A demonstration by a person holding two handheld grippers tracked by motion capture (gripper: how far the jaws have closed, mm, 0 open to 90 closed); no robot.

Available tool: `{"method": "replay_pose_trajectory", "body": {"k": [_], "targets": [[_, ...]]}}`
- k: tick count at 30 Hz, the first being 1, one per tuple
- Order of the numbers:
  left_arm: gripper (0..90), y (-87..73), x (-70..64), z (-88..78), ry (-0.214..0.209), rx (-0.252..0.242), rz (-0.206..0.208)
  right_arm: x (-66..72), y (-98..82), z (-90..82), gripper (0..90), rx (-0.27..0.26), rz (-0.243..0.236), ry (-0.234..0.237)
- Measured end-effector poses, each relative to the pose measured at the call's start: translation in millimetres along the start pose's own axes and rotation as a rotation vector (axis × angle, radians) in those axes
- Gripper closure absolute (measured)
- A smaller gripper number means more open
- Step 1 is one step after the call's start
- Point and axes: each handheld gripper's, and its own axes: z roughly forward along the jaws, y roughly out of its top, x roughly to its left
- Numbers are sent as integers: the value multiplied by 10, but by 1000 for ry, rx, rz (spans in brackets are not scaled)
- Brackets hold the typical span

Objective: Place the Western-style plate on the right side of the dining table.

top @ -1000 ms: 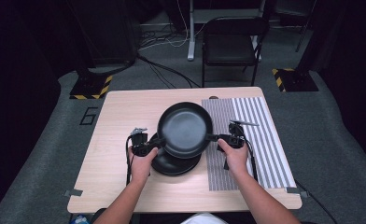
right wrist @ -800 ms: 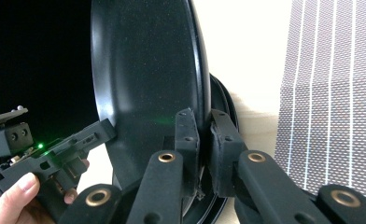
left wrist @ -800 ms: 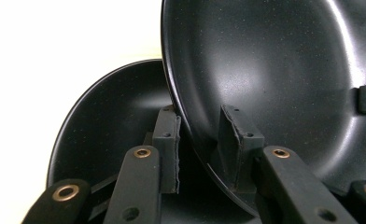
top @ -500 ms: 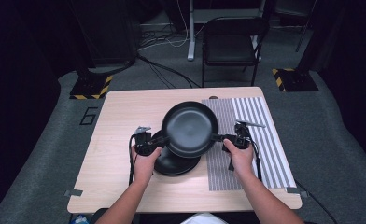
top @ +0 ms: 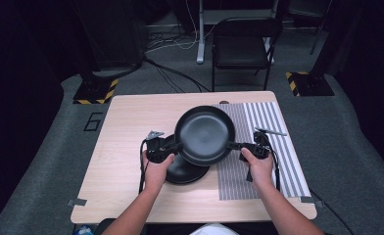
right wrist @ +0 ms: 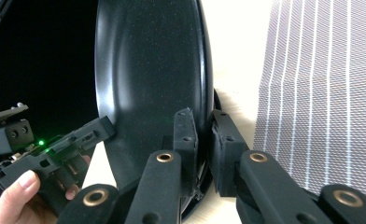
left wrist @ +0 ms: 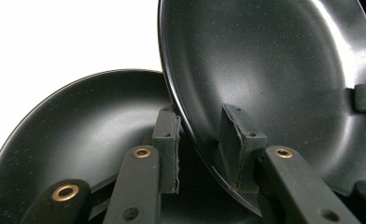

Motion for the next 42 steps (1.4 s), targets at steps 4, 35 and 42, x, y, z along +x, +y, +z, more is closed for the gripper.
{"method": "replay_pose_trajectory", "body": {"k": [4,35,42], "targets": [[683,-4,-33,27,0,7,6,-38,-9,-33,820,-3,-2,-6],[682,100,-307,161,-32,1,41,-175,32,-313,814,-56,12,-3],[682,110,-370,225,-46,10,55,-233,18,-402,814,-75,18,-16]]}}
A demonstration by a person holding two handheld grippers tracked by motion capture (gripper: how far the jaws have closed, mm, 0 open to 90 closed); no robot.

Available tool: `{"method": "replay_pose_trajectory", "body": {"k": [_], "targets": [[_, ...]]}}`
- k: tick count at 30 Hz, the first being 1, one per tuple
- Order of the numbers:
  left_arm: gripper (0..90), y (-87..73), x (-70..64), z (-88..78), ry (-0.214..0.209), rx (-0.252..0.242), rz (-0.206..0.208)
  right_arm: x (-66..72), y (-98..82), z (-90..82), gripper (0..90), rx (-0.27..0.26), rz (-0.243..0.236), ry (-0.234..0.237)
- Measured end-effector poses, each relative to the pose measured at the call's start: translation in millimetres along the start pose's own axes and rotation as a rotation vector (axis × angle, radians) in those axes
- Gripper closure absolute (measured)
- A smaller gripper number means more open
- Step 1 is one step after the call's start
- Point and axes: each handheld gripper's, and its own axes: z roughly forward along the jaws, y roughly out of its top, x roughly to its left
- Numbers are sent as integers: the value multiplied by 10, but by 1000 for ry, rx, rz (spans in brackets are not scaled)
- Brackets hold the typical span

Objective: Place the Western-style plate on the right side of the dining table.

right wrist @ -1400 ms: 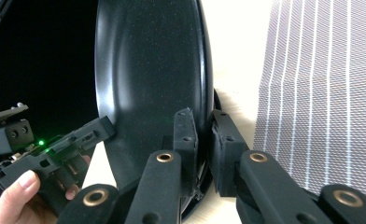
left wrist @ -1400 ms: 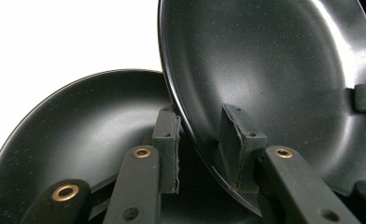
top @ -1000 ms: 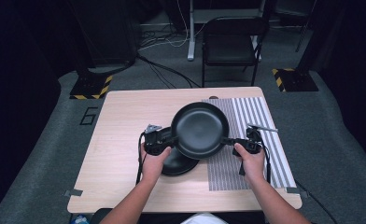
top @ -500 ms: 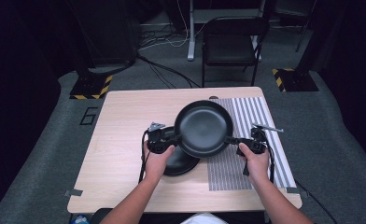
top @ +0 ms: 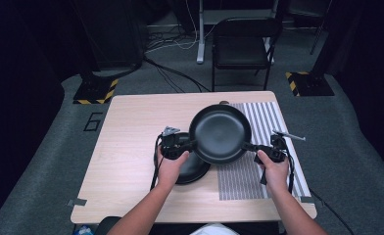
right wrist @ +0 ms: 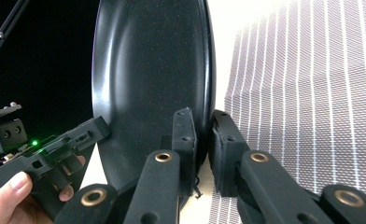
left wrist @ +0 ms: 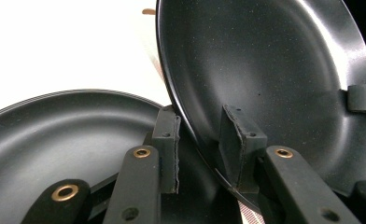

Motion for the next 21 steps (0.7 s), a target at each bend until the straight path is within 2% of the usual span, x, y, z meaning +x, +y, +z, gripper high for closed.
{"method": "replay_pose_trajectory", "body": {"k": [10,21], "targets": [[682,25,-99,104,-34,6,8,-65,-1,-131,811,-30,23,-13],[682,51,-168,172,-55,15,18,-100,-14,-239,809,-55,13,-31]]}}
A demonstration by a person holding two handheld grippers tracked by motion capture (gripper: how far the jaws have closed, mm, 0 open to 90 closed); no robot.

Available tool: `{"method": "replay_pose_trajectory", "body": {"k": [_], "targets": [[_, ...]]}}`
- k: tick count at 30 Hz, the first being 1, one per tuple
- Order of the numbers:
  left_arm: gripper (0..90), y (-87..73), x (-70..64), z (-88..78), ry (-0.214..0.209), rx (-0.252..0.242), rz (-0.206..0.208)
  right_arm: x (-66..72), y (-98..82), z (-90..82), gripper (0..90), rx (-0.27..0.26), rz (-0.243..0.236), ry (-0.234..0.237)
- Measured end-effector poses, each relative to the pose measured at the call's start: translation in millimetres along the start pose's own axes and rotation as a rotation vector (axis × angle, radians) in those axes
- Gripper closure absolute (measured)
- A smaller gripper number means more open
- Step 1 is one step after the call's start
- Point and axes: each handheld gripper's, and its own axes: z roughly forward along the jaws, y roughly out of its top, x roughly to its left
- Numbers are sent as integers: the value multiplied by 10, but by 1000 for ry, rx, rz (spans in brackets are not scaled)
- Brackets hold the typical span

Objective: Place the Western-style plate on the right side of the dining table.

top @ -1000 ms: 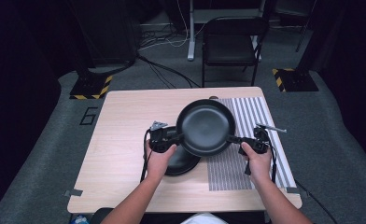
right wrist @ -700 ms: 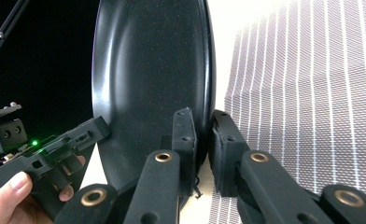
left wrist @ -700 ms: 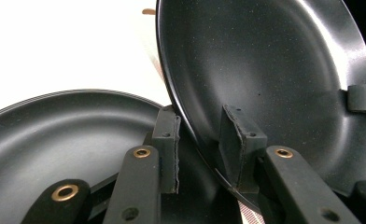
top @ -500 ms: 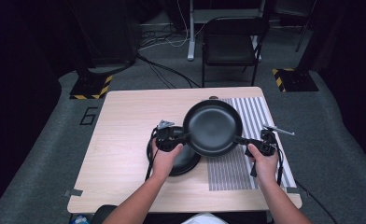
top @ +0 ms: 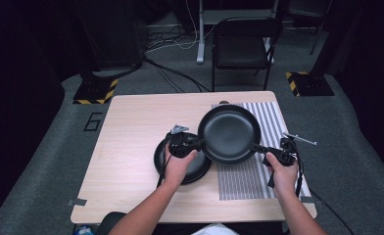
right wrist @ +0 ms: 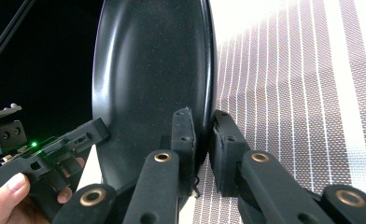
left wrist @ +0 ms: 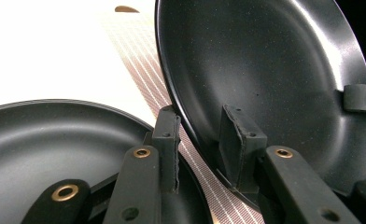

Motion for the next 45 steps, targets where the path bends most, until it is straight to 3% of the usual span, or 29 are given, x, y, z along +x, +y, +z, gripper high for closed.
{"method": "replay_pose_trajectory", "body": {"k": [15,21,45], "targets": [[684,47,-94,116,-31,10,9,-50,-5,-139,805,-32,1,-27],[685,92,-146,176,-49,16,23,-79,14,-219,806,-47,23,-29],[686,98,-244,397,-84,47,12,-217,19,-365,807,-77,47,-63]]}}
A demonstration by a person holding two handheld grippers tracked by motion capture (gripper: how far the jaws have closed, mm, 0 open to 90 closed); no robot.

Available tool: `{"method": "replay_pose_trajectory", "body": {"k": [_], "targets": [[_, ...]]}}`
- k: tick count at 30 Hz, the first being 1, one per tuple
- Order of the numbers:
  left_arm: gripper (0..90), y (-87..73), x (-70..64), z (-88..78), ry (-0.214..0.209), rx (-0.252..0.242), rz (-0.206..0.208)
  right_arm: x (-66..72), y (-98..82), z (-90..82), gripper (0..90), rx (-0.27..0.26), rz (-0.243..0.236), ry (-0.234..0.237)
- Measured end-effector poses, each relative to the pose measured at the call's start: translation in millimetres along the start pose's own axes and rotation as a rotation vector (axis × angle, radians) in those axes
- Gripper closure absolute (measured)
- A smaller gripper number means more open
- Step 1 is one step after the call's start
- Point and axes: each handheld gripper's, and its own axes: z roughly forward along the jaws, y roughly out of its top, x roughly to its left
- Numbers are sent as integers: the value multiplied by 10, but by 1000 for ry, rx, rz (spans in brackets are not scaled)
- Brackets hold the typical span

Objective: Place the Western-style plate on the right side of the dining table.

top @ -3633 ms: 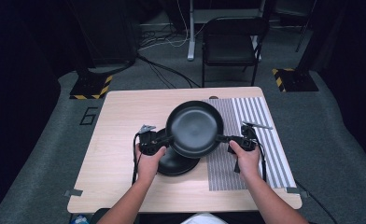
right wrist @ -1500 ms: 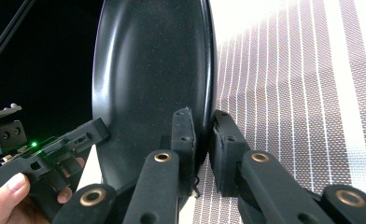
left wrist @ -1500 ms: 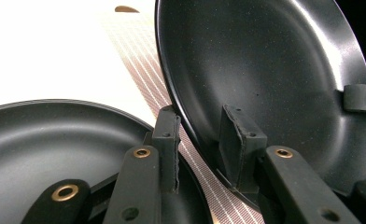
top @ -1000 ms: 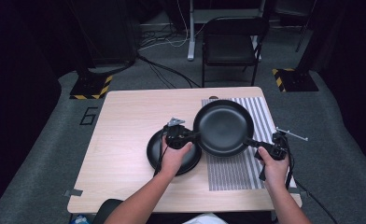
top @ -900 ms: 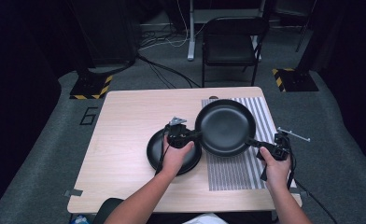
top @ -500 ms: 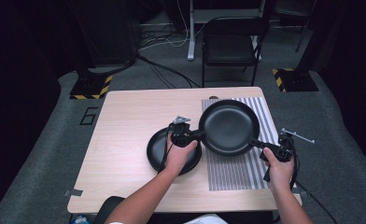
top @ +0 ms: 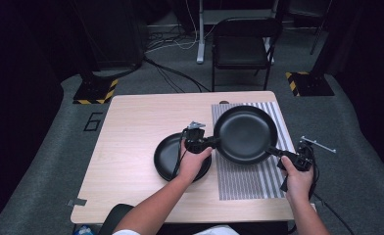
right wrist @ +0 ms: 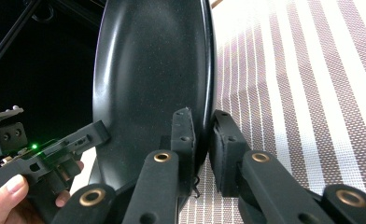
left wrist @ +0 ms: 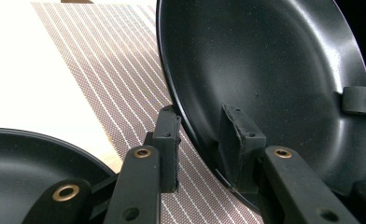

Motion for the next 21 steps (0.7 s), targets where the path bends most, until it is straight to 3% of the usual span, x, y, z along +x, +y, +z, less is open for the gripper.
{"method": "replay_pose_trajectory", "body": {"k": [21], "targets": [[685,-44,9,161,-6,34,-14,-137,14,9,806,20,21,-30]]}}
